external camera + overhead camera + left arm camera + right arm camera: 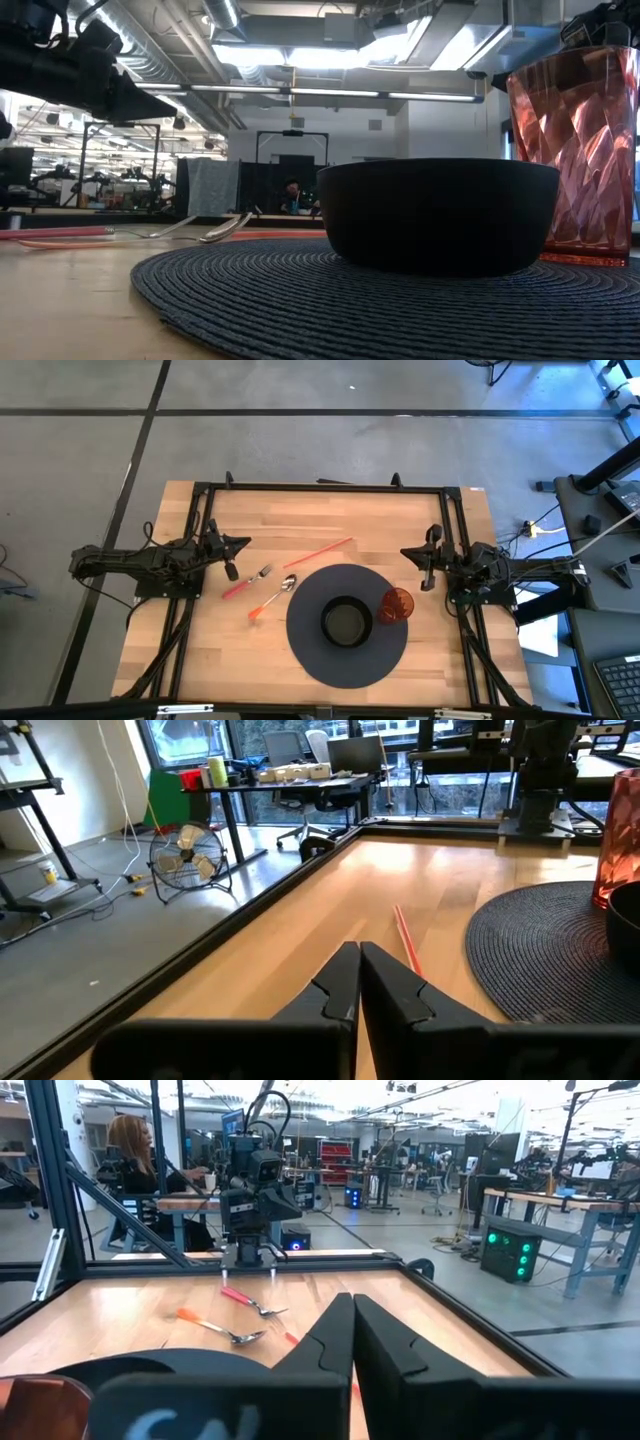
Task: Pick & Place Utensil
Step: Put the orange straw into the brown cup
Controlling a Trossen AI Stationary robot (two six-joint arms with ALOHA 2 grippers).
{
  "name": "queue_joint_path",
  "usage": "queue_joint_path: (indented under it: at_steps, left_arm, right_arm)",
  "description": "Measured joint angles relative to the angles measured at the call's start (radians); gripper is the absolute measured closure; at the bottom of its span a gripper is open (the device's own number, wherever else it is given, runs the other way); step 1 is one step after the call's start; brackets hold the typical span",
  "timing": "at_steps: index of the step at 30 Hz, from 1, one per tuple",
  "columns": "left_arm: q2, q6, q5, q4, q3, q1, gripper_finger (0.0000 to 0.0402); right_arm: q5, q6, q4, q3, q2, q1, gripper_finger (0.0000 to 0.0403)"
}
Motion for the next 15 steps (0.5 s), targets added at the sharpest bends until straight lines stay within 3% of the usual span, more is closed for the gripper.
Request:
queue_joint_path:
  at_steps: [11,15]
  left_arm:
    - [0.000,0.365,0.004,0.009,0.000,0.000,0.0395]
    - [0.000,0.263,0.041,0.016,0.000,-0.001,0.0393]
  right_arm:
    - [0.000,-0.002,-0.006,0.000,0.000,0.000,0.0395]
    - [0.000,-0.004,-0.017,0.000,0.000,0.000,0.0395]
